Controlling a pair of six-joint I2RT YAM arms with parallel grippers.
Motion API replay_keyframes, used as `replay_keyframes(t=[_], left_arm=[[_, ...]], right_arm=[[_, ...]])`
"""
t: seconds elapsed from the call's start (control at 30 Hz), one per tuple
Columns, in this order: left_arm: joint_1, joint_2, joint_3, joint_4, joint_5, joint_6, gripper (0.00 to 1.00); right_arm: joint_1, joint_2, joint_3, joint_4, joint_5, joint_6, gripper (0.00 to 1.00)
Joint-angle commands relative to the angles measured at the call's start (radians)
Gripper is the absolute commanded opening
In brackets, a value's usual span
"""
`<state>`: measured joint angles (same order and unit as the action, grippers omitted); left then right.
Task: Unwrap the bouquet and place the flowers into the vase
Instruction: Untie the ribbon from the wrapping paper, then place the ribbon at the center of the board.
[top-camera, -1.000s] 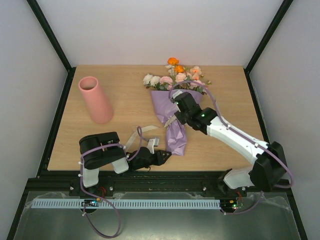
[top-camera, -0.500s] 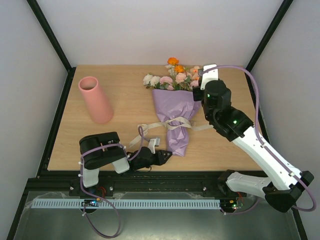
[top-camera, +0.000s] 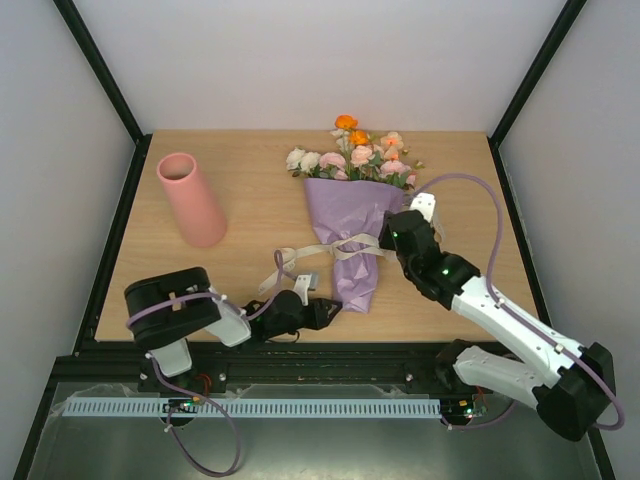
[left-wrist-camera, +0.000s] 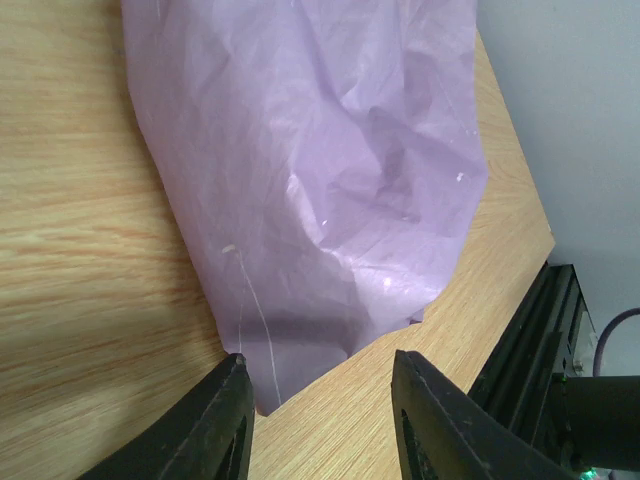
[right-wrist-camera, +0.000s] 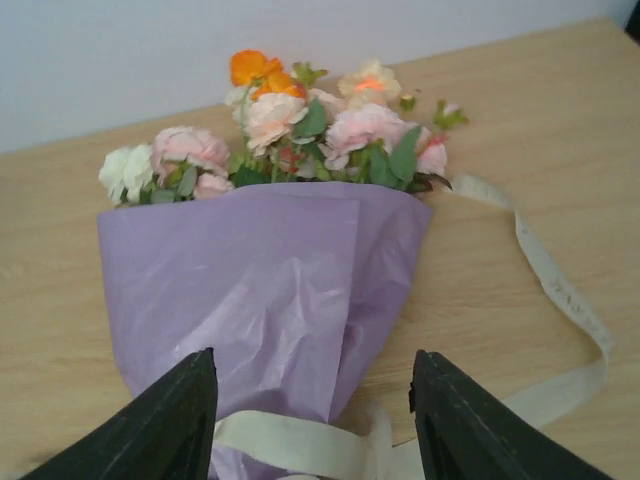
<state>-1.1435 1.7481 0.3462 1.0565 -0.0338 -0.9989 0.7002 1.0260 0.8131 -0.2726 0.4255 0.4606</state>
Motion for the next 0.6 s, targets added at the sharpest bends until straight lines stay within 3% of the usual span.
replay_keyframes(t=[0.0, 0.17, 0.43, 0.57], left_arm=[[-0.007, -0.093, 0.001, -0.152, -0.067, 0.053, 0.59], [-0.007, -0.190, 0.002, -0.304, -0.135, 0.083, 0.63], [-0.006, -0.355, 0.082, -0.649, -0.249, 0.190, 0.69], [0.003, -0.447, 0.117, -0.799, -0.311, 0.249, 0.71]], right_arm=[[-0.088, -0.053, -0.067, 0.053, -0.070, 0.295, 0.51], [-0.177, -0.024, -0.124, 0.027, -0.218, 0.486, 0.52], [-0.315, 0.051, -0.270, 0.130, -0.513, 0.805, 0.54], [-0.343, 0.138, -0.349, 0.292, -0.695, 0.905, 0.53]])
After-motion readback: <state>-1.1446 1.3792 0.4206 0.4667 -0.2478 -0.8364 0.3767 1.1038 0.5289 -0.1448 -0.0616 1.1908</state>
